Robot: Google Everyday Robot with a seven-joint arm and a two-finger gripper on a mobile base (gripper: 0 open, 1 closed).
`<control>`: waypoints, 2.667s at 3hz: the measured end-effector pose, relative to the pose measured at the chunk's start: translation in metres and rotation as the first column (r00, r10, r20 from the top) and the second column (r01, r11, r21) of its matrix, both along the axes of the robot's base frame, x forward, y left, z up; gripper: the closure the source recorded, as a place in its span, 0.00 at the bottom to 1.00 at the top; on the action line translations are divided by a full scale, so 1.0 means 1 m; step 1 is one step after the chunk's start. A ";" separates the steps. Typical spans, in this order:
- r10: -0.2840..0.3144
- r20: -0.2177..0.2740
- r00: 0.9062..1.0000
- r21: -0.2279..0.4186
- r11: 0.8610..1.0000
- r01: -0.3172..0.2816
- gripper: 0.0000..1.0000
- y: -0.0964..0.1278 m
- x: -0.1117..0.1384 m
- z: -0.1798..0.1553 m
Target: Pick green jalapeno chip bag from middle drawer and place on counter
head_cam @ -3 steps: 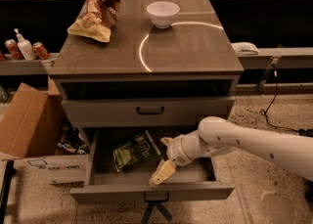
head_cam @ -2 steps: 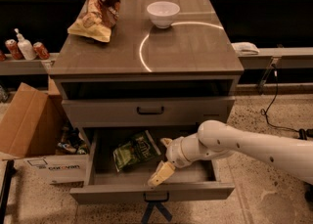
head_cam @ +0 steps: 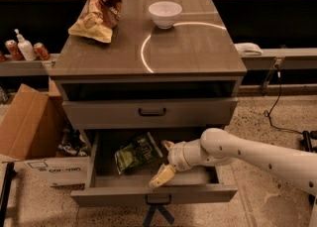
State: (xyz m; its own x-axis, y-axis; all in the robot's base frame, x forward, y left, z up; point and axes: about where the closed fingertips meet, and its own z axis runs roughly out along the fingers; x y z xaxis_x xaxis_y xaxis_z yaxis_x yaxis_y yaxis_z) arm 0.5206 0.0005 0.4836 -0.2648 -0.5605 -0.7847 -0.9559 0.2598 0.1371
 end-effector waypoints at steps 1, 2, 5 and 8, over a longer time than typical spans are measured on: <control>0.046 0.048 0.998 -0.044 0.998 -0.043 0.00 0.015 0.017 -0.005; 0.099 0.091 0.991 -0.063 0.994 -0.094 0.00 0.032 0.042 -0.014; 0.049 0.140 0.989 -0.003 0.999 -0.049 0.00 0.075 0.086 -0.049; -0.079 0.214 0.974 -0.106 0.989 0.104 0.00 0.110 0.097 -0.077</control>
Offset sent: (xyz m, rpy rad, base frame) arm 0.0850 0.0502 -0.0229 -0.0760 -0.1649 0.1551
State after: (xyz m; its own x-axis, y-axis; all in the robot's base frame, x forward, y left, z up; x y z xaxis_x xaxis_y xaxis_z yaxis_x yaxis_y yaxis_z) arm 0.6181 0.1107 0.4062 -0.1570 -0.6315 -0.7593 -0.9316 0.3500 -0.0985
